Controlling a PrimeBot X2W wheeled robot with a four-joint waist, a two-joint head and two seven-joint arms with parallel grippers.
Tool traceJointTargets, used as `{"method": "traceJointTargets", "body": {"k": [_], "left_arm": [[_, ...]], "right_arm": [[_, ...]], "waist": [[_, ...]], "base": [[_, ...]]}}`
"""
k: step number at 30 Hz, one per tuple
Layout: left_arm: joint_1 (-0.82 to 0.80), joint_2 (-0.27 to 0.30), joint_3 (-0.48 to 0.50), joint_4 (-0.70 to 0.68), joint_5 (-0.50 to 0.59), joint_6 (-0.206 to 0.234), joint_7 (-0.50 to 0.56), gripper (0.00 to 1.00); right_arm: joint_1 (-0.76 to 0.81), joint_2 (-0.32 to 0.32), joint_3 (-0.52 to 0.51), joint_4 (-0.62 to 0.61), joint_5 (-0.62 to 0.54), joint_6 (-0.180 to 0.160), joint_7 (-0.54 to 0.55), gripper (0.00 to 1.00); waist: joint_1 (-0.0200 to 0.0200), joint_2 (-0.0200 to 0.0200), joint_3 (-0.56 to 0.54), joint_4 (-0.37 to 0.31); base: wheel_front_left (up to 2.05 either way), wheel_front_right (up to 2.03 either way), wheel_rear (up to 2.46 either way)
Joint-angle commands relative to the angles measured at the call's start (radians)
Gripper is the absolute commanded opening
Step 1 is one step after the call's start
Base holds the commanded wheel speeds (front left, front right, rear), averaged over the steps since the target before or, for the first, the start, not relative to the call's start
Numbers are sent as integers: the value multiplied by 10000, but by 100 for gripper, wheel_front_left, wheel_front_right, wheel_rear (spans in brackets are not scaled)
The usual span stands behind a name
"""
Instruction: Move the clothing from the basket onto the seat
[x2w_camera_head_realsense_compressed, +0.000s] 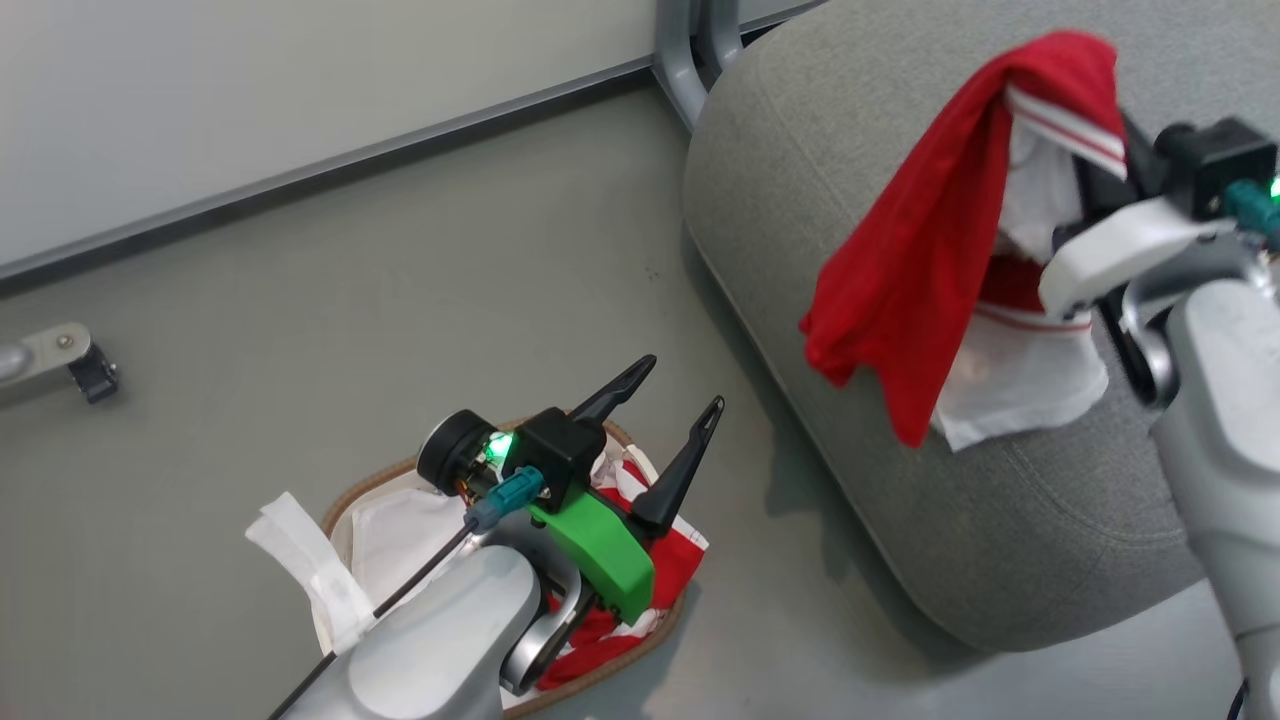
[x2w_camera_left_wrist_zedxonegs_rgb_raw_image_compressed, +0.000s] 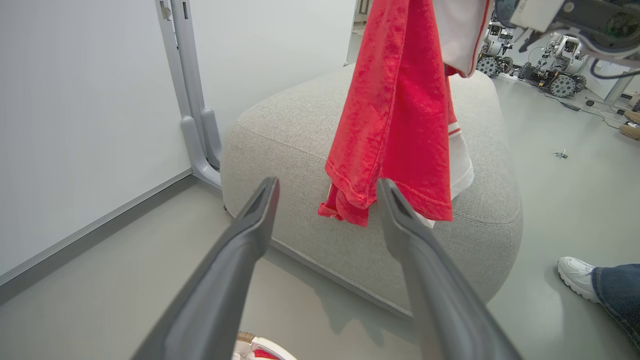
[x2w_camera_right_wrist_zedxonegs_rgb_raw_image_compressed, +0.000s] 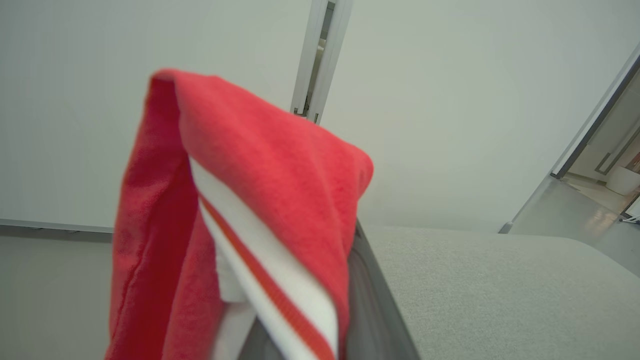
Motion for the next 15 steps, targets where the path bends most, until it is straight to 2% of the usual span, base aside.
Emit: {"method": "traceJointTargets", "body": {"k": [1, 7, 12, 15], "left_arm": [[-217, 39, 6, -22, 128, -28, -3, 100], [-475, 48, -147, -76, 384, -49, 39, 100], [-879, 67, -292, -341, 628, -58, 140, 100], [-1124, 112, -333, -507, 817, 5, 201, 100]], "right_arm": [[-575, -240, -16, 50, 192, -14, 106, 0], [-3035, -1425, 68, 174, 488, -14, 886, 0], [-5065, -2779, -494, 556, 598, -14, 1656, 0], [-5709, -3312, -817, 859, 359, -14, 1845, 0]], "waist": [[0, 0, 497, 359], [0, 0, 1234, 873], [0, 0, 2097, 1393], [0, 0, 2566, 1663]], "base": [[0, 0, 0], [0, 0, 0], [0, 0, 0], [0, 0, 0]]}}
